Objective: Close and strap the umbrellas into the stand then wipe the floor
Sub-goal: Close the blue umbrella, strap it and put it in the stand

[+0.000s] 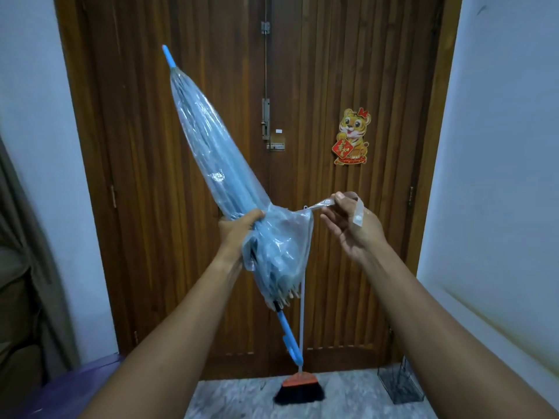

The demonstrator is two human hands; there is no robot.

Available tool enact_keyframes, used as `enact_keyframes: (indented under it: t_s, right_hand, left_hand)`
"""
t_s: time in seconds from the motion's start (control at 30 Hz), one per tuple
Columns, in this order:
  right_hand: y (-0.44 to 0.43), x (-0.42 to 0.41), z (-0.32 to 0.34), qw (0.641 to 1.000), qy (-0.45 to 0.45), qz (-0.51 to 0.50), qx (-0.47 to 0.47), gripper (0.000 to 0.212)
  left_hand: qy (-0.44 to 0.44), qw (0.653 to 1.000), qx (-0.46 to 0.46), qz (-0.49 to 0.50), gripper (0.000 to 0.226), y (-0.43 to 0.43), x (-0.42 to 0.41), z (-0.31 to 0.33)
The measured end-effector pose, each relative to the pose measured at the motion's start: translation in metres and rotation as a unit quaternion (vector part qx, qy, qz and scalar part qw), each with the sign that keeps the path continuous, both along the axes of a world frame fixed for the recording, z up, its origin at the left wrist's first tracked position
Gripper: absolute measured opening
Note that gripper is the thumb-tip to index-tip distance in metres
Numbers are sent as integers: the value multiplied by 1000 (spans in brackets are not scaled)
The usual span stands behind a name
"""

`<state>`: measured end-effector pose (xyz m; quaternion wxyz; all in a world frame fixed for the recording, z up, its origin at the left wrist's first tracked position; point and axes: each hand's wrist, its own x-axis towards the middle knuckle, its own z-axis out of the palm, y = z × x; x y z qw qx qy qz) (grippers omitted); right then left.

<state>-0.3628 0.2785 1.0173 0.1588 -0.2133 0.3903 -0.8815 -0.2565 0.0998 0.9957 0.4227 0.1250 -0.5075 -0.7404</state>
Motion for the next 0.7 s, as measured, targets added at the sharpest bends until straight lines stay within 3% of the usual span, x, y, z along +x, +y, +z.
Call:
enact_keyframes:
  t_s: [0.23,0.33,0.47,0.53,0.6,0.63,0.7]
  right_hand:
    - [4,2,8,998,-28,-44,33,20]
    - [7,-1,10,994,-77,-62,52,19]
    - [12,-1,2,984,-87,-95,123,22]
    - [14,0,-1,977,-73,-129,156,38]
    - [15,1,-4,966,-42,-165,194,69]
    - [14,4,-4,951,-1,-187,244,81]
    - [12,11,-6,901,124,-217,354,80]
  left_hand:
    - [-48,985,-147,-75,17,-6,9,7]
    - [-35,986,-144,-83,12,4,8,9]
    - [-7,986,-114,-120,21,6,7,13]
    - [4,982,-106,-157,22,4,7,14]
    - [-4,984,-100,-147,13,4,7,14]
    - [-8,984,-101,-143,8,6,6,15]
    - [1,981,-90,-172,11,10,6,16]
